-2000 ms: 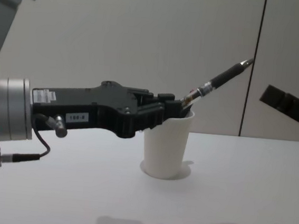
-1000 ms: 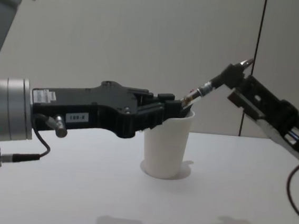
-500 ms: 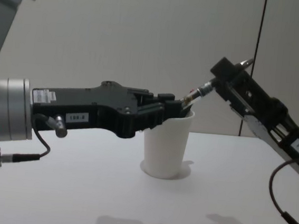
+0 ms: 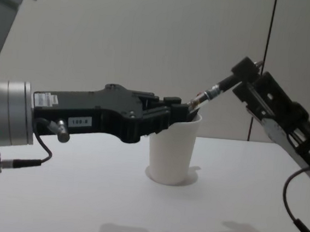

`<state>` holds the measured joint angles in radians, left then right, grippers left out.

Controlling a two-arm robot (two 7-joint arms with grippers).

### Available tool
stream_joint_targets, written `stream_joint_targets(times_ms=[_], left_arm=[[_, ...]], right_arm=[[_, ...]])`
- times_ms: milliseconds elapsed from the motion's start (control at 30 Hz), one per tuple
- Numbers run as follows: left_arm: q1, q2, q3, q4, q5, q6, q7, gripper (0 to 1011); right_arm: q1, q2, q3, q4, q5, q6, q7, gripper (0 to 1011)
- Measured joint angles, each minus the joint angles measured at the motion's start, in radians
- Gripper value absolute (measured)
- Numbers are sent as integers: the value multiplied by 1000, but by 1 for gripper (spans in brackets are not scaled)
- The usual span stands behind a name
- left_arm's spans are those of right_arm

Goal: Place the pen into the pen holder.

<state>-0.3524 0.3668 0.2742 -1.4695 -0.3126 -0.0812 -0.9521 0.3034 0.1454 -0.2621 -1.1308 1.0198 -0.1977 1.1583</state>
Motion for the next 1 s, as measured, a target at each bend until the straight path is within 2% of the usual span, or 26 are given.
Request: stream_joint_targets(times_ms=[367, 767, 1000], left_arm=[[0, 0, 0, 0, 0, 0, 0, 170], [0, 0, 0, 0, 0, 0, 0, 170], [0, 0, 0, 0, 0, 0, 0, 170]], right_arm=[[20, -7, 0, 41, 31, -15, 28, 1001], [40, -18, -8, 73, 36, -18, 42, 996], [53, -25, -15, 90, 34, -18, 44, 837]])
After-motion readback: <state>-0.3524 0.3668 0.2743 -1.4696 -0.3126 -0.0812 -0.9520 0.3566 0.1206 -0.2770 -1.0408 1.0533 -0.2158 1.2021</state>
